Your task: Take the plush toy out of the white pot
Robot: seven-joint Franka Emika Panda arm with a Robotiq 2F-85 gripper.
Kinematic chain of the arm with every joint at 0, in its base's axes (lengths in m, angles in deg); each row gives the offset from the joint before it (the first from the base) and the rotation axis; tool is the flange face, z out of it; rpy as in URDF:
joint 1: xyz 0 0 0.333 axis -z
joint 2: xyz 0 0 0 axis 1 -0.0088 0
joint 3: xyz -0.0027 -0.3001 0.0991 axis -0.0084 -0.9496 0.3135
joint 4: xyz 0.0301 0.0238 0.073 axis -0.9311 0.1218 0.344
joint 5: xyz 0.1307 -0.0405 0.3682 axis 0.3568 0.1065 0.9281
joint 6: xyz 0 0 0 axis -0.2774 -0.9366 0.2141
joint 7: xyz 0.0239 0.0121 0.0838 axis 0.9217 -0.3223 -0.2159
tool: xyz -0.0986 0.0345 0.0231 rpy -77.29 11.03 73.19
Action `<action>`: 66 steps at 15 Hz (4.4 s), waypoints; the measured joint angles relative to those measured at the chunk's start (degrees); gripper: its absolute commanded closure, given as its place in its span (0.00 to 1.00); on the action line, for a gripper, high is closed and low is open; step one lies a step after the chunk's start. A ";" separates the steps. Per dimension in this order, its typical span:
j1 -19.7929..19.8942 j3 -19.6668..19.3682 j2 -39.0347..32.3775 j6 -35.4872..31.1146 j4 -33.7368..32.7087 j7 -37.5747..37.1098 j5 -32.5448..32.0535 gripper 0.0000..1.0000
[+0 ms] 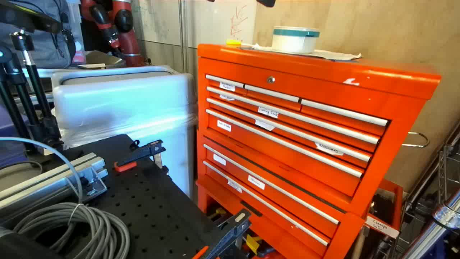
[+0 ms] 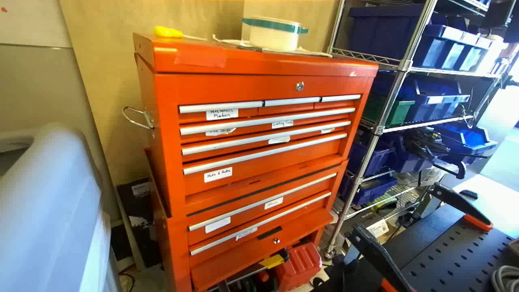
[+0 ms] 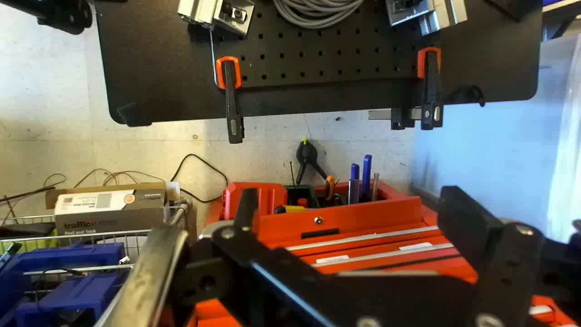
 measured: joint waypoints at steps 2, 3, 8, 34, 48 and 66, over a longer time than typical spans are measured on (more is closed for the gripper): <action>0.00 0.00 0.00 0.00 0.00 0.00 0.00 0.00; 0.00 0.00 0.00 0.00 0.00 0.00 0.00 0.00; 0.00 0.00 0.00 0.00 0.00 0.00 0.00 0.00; -1.86 8.77 -39.21 -20.91 -44.06 -3.16 5.72 0.00; -1.96 12.46 -54.05 -9.82 -67.69 -4.25 10.39 0.00; -2.22 12.34 -57.12 -1.09 -71.13 -7.28 7.43 0.00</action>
